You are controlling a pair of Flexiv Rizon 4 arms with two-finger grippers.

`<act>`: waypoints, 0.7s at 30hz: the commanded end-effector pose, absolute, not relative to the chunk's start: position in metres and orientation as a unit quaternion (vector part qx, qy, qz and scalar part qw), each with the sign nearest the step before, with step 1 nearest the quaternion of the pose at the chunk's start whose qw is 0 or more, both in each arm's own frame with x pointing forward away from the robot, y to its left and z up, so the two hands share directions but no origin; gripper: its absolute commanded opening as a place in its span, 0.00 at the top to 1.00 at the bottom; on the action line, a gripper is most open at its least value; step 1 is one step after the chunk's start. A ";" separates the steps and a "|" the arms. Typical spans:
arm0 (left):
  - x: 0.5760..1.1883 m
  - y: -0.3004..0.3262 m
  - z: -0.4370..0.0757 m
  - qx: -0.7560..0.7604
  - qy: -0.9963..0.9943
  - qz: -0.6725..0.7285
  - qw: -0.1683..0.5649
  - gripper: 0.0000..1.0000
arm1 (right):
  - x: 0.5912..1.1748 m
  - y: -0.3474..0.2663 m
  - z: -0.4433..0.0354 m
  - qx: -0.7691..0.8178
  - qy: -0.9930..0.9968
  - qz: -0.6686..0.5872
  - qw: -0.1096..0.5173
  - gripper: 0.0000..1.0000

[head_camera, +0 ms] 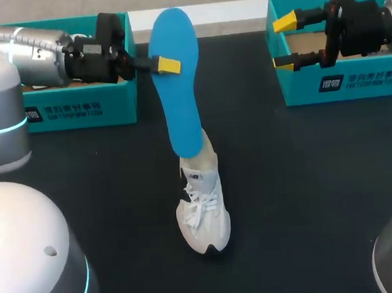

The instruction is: Take the shoe out of the shoebox, open the shoe tongue, remove and reinsert the insole, then place the shoe into the shoebox

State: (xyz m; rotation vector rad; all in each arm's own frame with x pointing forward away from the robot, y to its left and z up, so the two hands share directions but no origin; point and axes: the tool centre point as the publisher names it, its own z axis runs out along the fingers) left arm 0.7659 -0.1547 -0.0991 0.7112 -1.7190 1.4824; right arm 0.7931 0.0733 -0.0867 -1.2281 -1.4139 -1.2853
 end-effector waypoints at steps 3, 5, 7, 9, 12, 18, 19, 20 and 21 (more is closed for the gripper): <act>0.769 -0.159 -0.111 0.303 -0.655 0.563 0.403 1.00 | 0.791 0.080 -0.085 -0.500 -0.574 -0.500 0.413 0.00; 0.772 -0.160 -0.116 0.321 -0.644 0.551 0.423 1.00 | 0.788 0.086 -0.082 -0.525 -0.589 -0.471 0.395 0.00; 0.773 -0.162 -0.118 0.336 -0.627 0.546 0.443 1.00 | 0.784 0.090 -0.078 -0.544 -0.604 -0.449 0.371 0.00; 0.773 -0.163 -0.120 0.346 -0.622 0.542 0.447 1.00 | 0.780 0.093 -0.074 -0.555 -0.618 -0.436 0.347 0.00; 0.776 -0.165 -0.124 0.374 -0.599 0.530 0.470 1.00 | 0.775 0.097 -0.067 -0.577 -0.643 -0.404 0.302 0.00; 0.785 -0.170 -0.134 0.404 -0.562 0.499 0.522 1.00 | 0.763 0.111 -0.054 -0.616 -0.683 -0.328 0.216 0.00; 0.787 -0.172 -0.136 0.407 -0.560 0.500 0.521 1.00 | 0.760 0.114 -0.051 -0.620 -0.689 -0.315 0.202 0.00; 0.788 -0.173 -0.138 0.408 -0.561 0.494 0.525 1.00 | 0.758 0.116 -0.049 -0.630 -0.692 -0.302 0.185 0.00; 0.789 -0.175 -0.139 0.412 -0.553 0.493 0.531 1.00 | 0.757 0.118 -0.047 -0.633 -0.696 -0.290 0.175 0.00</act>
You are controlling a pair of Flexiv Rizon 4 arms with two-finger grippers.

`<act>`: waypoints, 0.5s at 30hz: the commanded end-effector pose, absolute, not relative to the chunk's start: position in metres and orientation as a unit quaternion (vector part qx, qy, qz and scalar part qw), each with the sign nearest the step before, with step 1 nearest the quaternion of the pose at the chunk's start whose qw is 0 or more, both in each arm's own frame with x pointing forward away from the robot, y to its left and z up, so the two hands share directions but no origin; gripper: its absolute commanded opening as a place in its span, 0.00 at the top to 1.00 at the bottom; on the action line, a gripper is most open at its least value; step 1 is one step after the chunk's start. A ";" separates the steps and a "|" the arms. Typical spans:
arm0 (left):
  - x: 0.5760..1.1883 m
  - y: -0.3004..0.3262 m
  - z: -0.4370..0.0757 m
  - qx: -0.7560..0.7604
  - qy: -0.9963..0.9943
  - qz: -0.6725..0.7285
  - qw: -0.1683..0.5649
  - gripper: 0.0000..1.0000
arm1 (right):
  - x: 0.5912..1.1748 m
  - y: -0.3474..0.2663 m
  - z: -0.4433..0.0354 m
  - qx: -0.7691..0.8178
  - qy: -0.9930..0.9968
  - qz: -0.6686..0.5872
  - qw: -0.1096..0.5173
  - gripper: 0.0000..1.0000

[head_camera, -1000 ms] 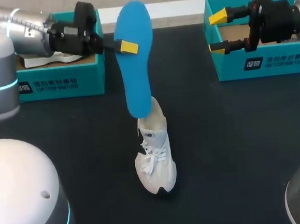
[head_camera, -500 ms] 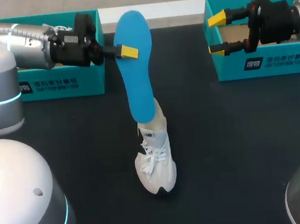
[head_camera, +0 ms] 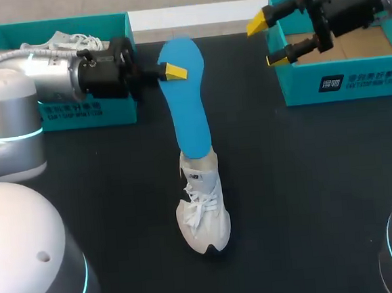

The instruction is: Take the shoe out of the shoebox, open the shoe tongue, remove and reinsert the insole, then place the shoe into the shoebox

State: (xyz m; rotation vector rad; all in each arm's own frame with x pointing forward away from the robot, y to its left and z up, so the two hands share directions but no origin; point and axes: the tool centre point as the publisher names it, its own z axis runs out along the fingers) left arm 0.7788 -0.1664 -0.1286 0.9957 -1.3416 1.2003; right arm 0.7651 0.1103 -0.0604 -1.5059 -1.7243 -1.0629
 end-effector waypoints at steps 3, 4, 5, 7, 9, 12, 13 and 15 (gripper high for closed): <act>0.792 -0.179 -0.146 0.417 -0.544 0.487 0.542 1.00 | 0.752 0.127 -0.041 -0.650 -0.714 -0.227 0.128 0.00; 0.793 -0.182 -0.147 0.416 -0.544 0.485 0.543 1.00 | 0.751 0.131 -0.040 -0.676 -0.707 -0.181 0.104 0.00; 0.792 -0.183 -0.147 0.415 -0.546 0.485 0.543 1.00 | 0.750 0.132 -0.040 -0.691 -0.702 -0.147 0.087 0.00; 0.792 -0.186 -0.146 0.413 -0.546 0.484 0.545 1.00 | 0.750 0.132 -0.040 -0.691 -0.702 -0.147 0.087 0.00; 0.792 -0.187 -0.146 0.408 -0.548 0.488 0.543 1.00 | 0.750 0.132 -0.040 -0.691 -0.702 -0.147 0.087 0.00; 0.792 -0.187 -0.145 0.407 -0.549 0.492 0.539 1.00 | 0.750 0.132 -0.040 -0.691 -0.702 -0.147 0.087 0.00; 0.792 -0.187 -0.144 0.408 -0.546 0.495 0.538 1.00 | 0.750 0.132 -0.040 -0.691 -0.702 -0.147 0.087 0.00; 0.792 -0.187 -0.143 0.408 -0.545 0.497 0.538 1.00 | 0.750 0.132 -0.040 -0.691 -0.702 -0.147 0.087 0.00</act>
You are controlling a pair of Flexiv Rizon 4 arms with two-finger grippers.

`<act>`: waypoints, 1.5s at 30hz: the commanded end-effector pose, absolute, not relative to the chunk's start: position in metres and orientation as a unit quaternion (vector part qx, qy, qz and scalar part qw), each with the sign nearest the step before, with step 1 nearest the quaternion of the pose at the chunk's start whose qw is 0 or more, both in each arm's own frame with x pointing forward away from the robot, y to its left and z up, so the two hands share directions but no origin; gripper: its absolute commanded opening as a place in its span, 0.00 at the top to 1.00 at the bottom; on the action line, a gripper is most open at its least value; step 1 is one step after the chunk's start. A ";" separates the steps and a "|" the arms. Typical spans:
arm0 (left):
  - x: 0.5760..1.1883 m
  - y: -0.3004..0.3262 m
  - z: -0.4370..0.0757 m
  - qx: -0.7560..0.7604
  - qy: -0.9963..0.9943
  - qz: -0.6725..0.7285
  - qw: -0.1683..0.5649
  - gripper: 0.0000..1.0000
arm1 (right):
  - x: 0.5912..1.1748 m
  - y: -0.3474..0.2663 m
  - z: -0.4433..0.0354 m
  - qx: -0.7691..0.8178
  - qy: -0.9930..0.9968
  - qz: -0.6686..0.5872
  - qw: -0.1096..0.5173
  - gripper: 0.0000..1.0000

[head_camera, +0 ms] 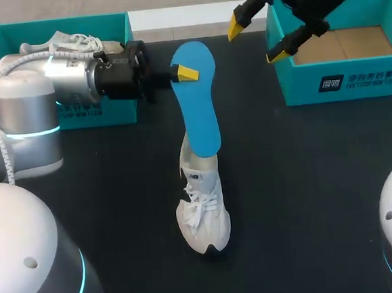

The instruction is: Take the shoe out of the shoebox, open the shoe tongue, remove and reinsert the insole, then place the shoe into the shoebox

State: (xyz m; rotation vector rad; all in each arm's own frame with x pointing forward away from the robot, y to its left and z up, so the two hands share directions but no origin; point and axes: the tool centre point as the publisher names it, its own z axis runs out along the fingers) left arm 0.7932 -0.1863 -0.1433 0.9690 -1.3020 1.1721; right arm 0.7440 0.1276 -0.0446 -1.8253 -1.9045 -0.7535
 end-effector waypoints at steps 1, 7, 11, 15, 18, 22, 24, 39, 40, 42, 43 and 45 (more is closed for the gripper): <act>0.791 -0.188 -0.142 0.409 -0.543 0.497 0.539 1.00 | 0.750 0.132 -0.040 -0.691 -0.702 -0.147 0.087 0.00; 0.791 -0.197 -0.144 0.421 -0.521 0.503 0.547 1.00 | 0.754 0.141 -0.042 -0.682 -0.715 -0.150 0.040 0.00; 0.789 -0.203 -0.147 0.430 -0.503 0.500 0.559 1.00 | 0.757 0.157 -0.046 -0.671 -0.729 -0.135 -0.025 0.00; 0.788 -0.209 -0.148 0.432 -0.496 0.497 0.566 1.00 | 0.757 0.168 -0.052 -0.654 -0.743 -0.127 -0.064 0.00; 0.787 -0.213 -0.148 0.432 -0.496 0.494 0.568 1.00 | 0.757 0.172 -0.055 -0.648 -0.749 -0.111 -0.086 0.00; 0.787 -0.215 -0.146 0.429 -0.502 0.491 0.568 1.00 | 0.756 0.178 -0.056 -0.644 -0.753 -0.095 -0.097 0.00; 0.787 -0.216 -0.146 0.428 -0.503 0.491 0.568 1.00 | 0.756 0.180 -0.057 -0.642 -0.755 -0.088 -0.098 0.00; 0.785 -0.220 -0.144 0.428 -0.510 0.490 0.563 1.00 | 0.757 0.189 -0.060 -0.636 -0.760 -0.076 -0.115 0.00; 0.785 -0.220 -0.144 0.428 -0.510 0.490 0.563 1.00 | 0.757 0.189 -0.060 -0.636 -0.760 -0.076 -0.115 0.00; 0.785 -0.220 -0.144 0.428 -0.510 0.490 0.563 1.00 | 0.757 0.189 -0.060 -0.636 -0.760 -0.076 -0.115 0.00; 0.785 -0.220 -0.144 0.428 -0.510 0.490 0.563 1.00 | 0.757 0.189 -0.060 -0.636 -0.760 -0.076 -0.115 0.00; 0.785 -0.220 -0.144 0.428 -0.510 0.490 0.563 1.00 | 0.757 0.189 -0.060 -0.636 -0.760 -0.076 -0.115 0.00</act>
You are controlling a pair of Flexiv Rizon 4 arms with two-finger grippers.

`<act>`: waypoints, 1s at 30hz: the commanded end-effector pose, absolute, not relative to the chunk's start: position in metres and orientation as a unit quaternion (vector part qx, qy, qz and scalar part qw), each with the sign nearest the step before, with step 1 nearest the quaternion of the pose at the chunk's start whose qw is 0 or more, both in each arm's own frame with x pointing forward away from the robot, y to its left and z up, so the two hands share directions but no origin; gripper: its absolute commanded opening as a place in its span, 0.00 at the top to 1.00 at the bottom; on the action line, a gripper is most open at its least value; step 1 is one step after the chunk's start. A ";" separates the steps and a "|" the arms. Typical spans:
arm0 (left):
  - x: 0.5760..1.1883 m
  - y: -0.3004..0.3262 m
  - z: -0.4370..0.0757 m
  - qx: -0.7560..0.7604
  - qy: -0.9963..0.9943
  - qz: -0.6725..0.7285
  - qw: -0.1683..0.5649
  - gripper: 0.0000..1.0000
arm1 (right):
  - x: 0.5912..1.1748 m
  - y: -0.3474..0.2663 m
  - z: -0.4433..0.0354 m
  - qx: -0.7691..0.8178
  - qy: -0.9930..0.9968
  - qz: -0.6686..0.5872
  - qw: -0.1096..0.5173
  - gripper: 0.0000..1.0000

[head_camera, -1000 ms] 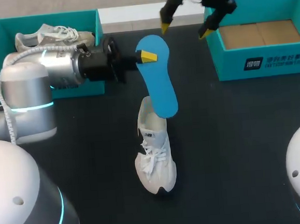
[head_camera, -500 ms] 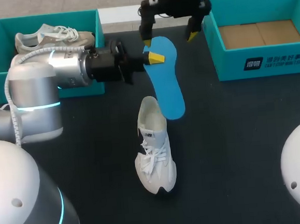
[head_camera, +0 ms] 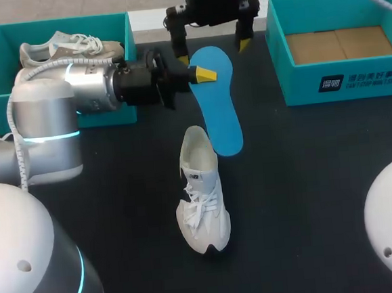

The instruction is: Take the shoe out of the shoebox, open the shoe tongue, remove and reinsert the insole, then place the shoe into the shoebox

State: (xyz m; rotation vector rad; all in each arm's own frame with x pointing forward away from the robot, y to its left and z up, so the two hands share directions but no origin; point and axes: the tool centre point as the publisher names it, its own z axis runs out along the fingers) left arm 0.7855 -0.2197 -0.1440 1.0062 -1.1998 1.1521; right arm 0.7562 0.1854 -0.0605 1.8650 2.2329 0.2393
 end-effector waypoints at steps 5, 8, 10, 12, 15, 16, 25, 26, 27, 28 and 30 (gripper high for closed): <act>0.785 -0.220 -0.144 0.428 -0.510 0.490 0.563 1.00 | 0.757 0.189 -0.060 0.636 0.760 0.076 0.115 0.00; 0.785 -0.220 -0.144 0.428 -0.510 0.490 0.563 1.00 | 0.757 0.189 -0.060 0.636 0.760 0.076 0.115 0.00; 0.785 -0.220 -0.144 0.428 -0.510 0.490 0.563 1.00 | 0.757 0.189 -0.060 0.636 0.760 0.076 0.115 0.00; 0.785 -0.220 -0.144 0.428 -0.510 0.490 0.563 1.00 | 0.757 0.189 -0.060 0.636 0.760 0.076 0.115 0.00; 0.785 -0.220 -0.144 0.428 -0.510 0.490 0.563 1.00 | 0.756 0.184 -0.063 0.644 0.753 0.106 0.086 0.00; 0.785 -0.220 -0.144 0.428 -0.510 0.490 0.563 1.00 | 0.756 0.182 -0.062 0.649 0.747 0.121 0.077 0.00; 0.785 -0.220 -0.144 0.428 -0.510 0.490 0.563 1.00 | 0.751 0.153 -0.070 0.651 0.739 0.173 0.017 0.00; 0.785 -0.220 -0.144 0.428 -0.510 0.490 0.563 1.00 | 0.750 0.150 -0.069 0.656 0.729 0.195 0.006 0.00; 0.785 -0.220 -0.144 0.428 -0.510 0.490 0.563 1.00 | 0.750 0.148 -0.069 0.657 0.724 0.210 -0.005 0.00; 0.785 -0.220 -0.144 0.428 -0.510 0.490 0.563 1.00 | 0.749 0.146 -0.068 0.656 0.722 0.218 -0.013 0.00; 0.785 -0.220 -0.144 0.428 -0.510 0.490 0.563 1.00 | 0.749 0.142 -0.069 0.653 0.718 0.238 -0.035 0.00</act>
